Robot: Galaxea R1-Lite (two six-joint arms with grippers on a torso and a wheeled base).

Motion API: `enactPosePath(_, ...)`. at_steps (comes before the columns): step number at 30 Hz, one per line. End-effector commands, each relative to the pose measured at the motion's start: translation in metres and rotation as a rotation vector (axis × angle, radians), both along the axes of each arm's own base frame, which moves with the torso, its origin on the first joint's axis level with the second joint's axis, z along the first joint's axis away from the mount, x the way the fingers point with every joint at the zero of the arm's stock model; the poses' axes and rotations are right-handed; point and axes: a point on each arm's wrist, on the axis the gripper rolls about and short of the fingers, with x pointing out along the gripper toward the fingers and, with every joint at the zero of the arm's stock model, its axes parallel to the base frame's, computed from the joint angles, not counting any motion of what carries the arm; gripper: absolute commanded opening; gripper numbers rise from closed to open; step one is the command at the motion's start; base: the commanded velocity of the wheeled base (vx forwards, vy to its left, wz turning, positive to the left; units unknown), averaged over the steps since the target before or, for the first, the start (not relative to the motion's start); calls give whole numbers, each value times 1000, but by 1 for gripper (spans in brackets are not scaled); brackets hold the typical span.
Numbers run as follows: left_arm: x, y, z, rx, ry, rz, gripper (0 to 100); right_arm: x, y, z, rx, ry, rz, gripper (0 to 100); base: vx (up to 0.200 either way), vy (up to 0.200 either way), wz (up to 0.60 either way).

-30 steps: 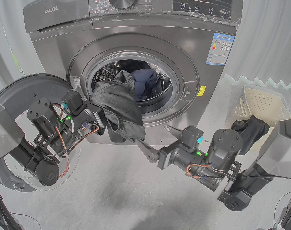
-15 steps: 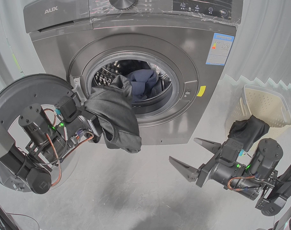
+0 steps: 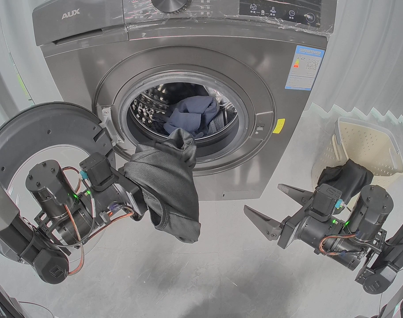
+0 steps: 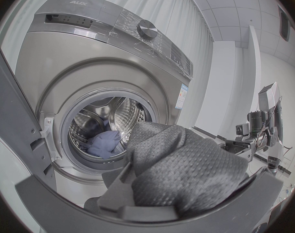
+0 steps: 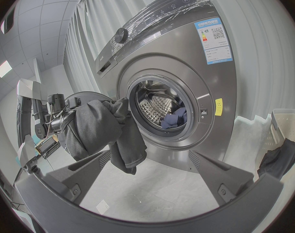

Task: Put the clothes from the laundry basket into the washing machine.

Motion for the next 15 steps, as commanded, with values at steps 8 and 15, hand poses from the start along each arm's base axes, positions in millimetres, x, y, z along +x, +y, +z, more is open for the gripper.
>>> enactPosePath(8, 2, -4, -5, 64, -32, 11, 0, 1, 4, -6, -12, 18, 8, 100, 200, 0, 0)
enactPosePath(15, 5, -7, -11, 91, -29, 7, 0, 0, 4, -6, -14, 20, 11, 100, 0, 0, 0)
